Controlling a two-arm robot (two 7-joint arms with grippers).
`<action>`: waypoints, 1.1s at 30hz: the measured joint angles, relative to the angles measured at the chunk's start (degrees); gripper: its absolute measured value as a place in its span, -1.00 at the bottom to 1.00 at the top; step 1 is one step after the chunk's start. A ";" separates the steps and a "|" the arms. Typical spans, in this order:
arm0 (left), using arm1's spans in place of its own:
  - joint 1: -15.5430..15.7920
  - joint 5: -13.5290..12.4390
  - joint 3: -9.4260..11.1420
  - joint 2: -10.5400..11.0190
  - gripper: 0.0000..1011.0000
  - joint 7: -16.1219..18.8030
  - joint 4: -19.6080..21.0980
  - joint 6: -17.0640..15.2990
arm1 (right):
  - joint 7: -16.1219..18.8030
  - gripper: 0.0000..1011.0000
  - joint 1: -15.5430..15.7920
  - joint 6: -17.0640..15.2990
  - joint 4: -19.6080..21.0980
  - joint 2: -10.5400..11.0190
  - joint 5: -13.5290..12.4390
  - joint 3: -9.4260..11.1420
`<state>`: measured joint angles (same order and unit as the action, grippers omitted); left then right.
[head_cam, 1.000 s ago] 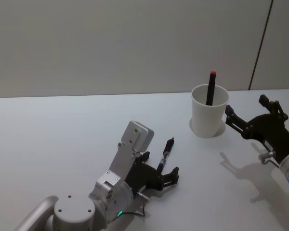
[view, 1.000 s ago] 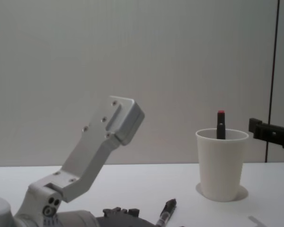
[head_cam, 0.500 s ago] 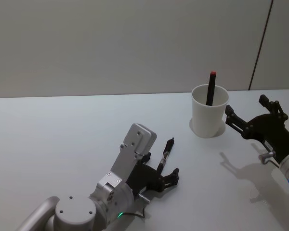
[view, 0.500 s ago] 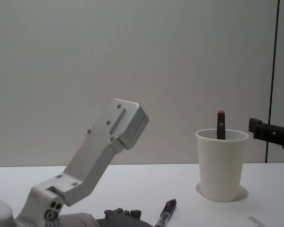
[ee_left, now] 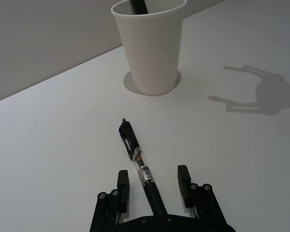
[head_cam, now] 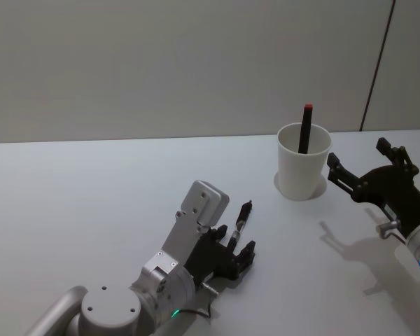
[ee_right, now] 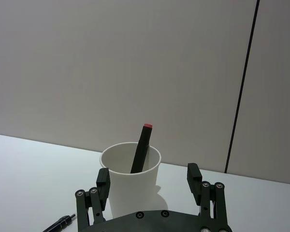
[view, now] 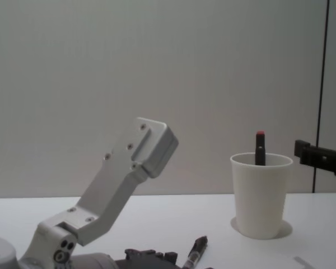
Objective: Place the pen into the pen holder.
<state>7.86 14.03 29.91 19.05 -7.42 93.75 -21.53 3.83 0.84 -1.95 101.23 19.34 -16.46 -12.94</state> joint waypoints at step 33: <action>0.00 -0.29 0.00 0.00 -0.48 0.01 -0.07 -0.08 | 0.00 0.98 0.00 0.00 0.00 0.00 0.00 0.00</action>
<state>7.86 13.74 29.91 19.06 -7.41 93.68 -21.61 3.83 0.84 -1.95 101.23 19.33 -16.46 -12.94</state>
